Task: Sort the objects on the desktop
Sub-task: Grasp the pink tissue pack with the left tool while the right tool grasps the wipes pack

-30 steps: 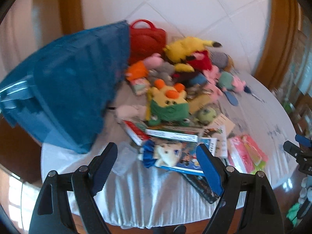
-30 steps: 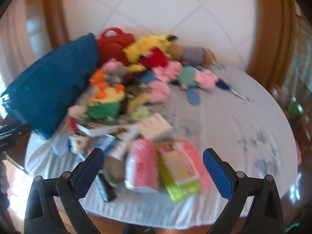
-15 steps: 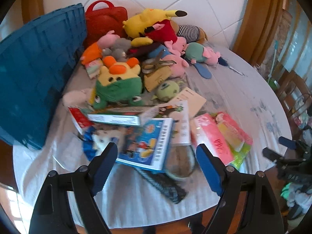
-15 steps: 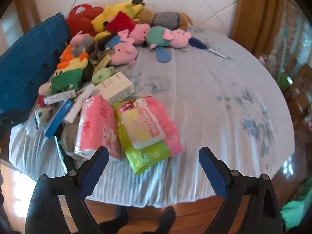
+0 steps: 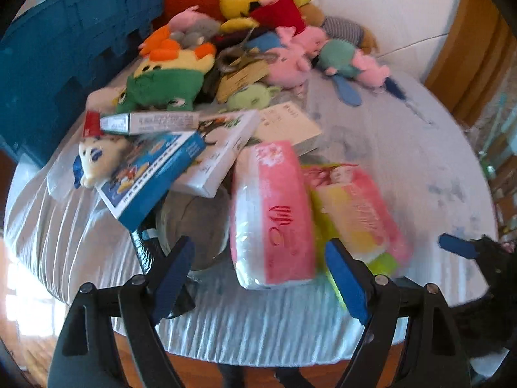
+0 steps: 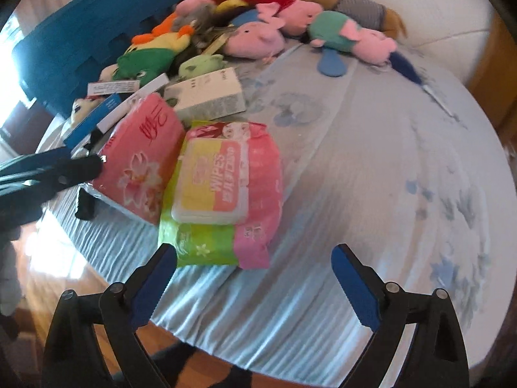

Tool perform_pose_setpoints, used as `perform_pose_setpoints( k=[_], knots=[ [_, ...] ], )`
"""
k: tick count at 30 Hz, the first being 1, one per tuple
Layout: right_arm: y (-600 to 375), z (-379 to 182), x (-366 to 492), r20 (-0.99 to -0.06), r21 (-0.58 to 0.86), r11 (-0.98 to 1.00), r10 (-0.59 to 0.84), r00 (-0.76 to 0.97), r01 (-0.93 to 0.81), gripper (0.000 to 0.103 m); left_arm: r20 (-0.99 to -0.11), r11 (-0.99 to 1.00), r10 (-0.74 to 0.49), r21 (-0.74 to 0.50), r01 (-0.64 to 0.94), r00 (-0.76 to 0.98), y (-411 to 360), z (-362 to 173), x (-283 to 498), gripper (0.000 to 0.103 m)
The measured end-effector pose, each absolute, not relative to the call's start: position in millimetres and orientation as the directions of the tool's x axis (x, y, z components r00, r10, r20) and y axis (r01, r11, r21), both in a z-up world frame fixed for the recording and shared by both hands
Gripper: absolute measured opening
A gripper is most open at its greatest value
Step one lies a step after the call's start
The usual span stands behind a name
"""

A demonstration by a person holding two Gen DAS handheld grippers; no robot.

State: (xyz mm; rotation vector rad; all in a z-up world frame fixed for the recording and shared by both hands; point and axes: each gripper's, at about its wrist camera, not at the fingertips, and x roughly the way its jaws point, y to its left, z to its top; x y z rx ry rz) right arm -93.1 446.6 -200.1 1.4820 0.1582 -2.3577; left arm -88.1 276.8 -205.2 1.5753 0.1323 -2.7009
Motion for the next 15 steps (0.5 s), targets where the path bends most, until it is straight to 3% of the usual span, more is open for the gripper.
perform_pose_setpoints(
  k=[4,15],
  knots=[
    [432.8,-212.6,-101.6,-0.882,0.105,-0.918,-0.264,-0.391,0.382,0.103,-0.873,-0.991,0.077,-0.122,0.063,-0.482,275.1,-222.0,-92.9,0.083],
    [411.3,-249.4,-125.6,-0.876,0.102,-0.919,-0.264,-0.403,0.380,0.103,-0.874,-0.997,0.039,-0.065,0.036,-0.485,283.5,-246.3,-100.4,0.083]
  ],
)
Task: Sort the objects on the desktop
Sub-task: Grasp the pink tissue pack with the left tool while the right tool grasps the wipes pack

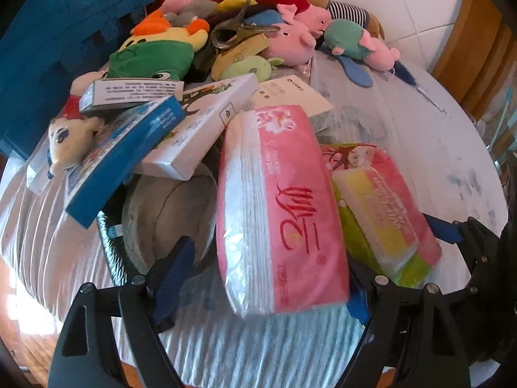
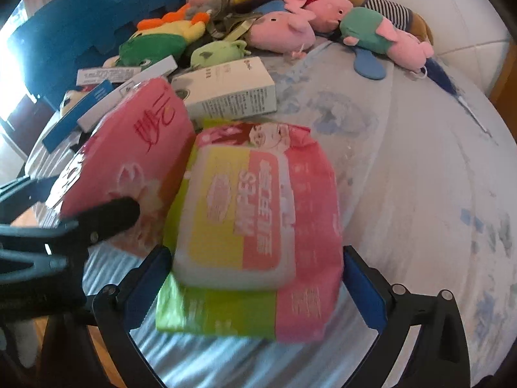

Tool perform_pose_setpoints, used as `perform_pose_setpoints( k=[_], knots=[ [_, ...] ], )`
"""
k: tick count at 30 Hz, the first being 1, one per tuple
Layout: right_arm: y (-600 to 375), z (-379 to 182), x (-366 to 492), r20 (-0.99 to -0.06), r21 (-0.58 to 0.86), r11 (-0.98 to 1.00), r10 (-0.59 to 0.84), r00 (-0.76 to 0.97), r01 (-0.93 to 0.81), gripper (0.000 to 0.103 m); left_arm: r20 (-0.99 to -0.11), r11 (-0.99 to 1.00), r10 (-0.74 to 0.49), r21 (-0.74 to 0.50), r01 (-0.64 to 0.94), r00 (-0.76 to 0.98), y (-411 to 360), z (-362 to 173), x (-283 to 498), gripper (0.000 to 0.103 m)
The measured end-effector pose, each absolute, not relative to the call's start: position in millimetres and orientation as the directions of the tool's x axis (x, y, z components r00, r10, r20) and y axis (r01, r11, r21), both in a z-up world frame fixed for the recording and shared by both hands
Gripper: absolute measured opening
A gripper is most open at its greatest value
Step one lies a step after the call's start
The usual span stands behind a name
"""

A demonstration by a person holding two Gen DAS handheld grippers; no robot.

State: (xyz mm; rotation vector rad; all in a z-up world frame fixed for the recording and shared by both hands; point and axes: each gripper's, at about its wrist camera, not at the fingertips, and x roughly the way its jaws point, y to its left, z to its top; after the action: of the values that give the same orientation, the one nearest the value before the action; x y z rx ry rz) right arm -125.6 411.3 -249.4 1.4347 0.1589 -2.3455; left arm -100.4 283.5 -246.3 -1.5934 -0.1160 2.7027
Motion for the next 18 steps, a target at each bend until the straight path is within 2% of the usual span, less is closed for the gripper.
perform_pose_setpoints(
  k=[5,7,9,10,11,13,14,15,17,18],
  knots=[
    [410.9,-258.5,-131.4,-0.880,0.132,-0.909,-0.291,-0.375,0.396,0.102,-0.868,-0.998,0.034,-0.060,0.036,-0.496,284.0,-247.5,-107.5,0.064],
    [408.0,-257.4,-129.8,-0.888,0.121,-0.905,-0.283,-0.363,0.409,0.096,-0.869,-0.998,0.033,-0.059,0.036,-0.493,283.9,-247.2,-109.3,0.063],
    [404.6,-258.4,-129.3,-0.890,0.110,-0.902,-0.277,-0.363,0.419,0.096,-0.869,-0.998,0.034,-0.059,0.034,-0.494,283.9,-247.6,-110.0,0.063],
    [402.7,-259.4,-129.2,-0.889,0.104,-0.900,-0.274,-0.366,0.423,0.097,-0.868,-0.997,0.035,-0.061,0.036,-0.495,283.7,-248.0,-111.0,0.065],
    [400.9,-260.4,-129.2,-0.889,0.098,-0.899,-0.272,-0.368,0.427,0.103,-0.868,-0.997,0.038,-0.065,0.037,-0.495,283.6,-248.9,-112.7,0.067],
    [396.2,-262.8,-128.6,-0.890,0.074,-0.897,-0.257,-0.378,0.437,0.103,-0.868,-0.997,0.038,-0.067,0.041,-0.495,283.2,-249.8,-114.3,0.066],
    [391.6,-264.7,-127.3,-0.891,0.032,-0.894,-0.228,-0.392,0.446,0.103,-0.868,-0.997,0.032,-0.061,0.041,-0.496,283.2,-248.7,-113.4,0.062],
    [390.0,-265.4,-126.1,-0.892,0.007,-0.893,-0.209,-0.402,0.449,0.101,-0.867,-0.998,0.022,-0.048,0.040,-0.497,282.8,-246.9,-111.2,0.061],
    [397.1,-262.4,-123.8,-0.892,0.016,-0.900,-0.210,-0.400,0.436,0.088,-0.864,-0.999,0.002,-0.026,0.041,-0.504,279.8,-241.4,-104.5,0.059],
    [401.7,-260.9,-122.9,-0.893,0.019,-0.904,-0.208,-0.398,0.428,0.087,-0.861,-0.999,-0.004,-0.022,0.044,-0.508,277.7,-238.5,-101.3,0.058]
  ],
)
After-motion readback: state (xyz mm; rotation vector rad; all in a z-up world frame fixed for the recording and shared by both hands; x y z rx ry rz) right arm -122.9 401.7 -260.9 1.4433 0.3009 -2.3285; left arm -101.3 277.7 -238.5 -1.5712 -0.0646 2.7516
